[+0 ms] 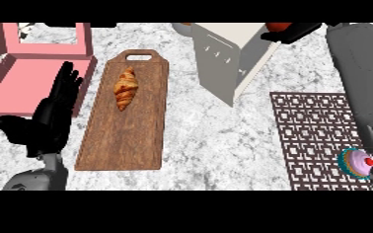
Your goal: Pick the bell pepper from the placemat and place it in the tiered shelf
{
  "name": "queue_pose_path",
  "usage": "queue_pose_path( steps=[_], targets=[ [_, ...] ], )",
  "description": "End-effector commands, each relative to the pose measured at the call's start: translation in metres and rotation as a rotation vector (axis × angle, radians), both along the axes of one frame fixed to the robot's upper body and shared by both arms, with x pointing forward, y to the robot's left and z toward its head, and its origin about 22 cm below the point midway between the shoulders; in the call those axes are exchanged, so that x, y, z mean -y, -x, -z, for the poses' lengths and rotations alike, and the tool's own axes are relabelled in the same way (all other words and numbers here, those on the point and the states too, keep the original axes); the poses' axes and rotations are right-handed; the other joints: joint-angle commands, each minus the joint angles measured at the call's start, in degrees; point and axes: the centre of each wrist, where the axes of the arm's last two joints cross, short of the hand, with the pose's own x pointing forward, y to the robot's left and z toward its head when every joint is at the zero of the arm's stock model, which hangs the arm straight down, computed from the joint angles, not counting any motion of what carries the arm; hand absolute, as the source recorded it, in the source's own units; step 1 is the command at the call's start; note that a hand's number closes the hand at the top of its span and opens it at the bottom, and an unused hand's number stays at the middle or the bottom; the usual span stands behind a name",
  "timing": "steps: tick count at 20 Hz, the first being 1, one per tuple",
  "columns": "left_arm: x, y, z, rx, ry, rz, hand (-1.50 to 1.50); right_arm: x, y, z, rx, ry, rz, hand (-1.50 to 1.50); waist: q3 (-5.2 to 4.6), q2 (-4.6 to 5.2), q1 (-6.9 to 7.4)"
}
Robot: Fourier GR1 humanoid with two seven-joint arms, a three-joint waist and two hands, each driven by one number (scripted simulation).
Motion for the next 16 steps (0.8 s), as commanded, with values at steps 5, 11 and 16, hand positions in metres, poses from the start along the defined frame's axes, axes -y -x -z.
queue_pose_path(
  steps=[5, 11, 16],
  targets=[
    [0.000, 0.007, 0.005, -0.008, 0.003, 0.000, 0.00, -0.005, -0.008, 0.021, -0.071, -0.079, -0.054, -1.50, 0.18, 1.22, 0.96],
    [0.000, 0.004, -0.007, -0.005, 0.010, 0.011, 0.00, 0.007, -0.012, 0.001, -0.058, -0.247, -0.093, -1.50, 0.20, 1.27, 1.01],
    [-0.002, -0.004, -0.011, -0.015, -0.001, 0.015, 0.00, 0.018, -0.016, -0.030, -0.061, -0.324, 0.023, -1.50, 0.16, 1.23, 0.64]
  ],
)
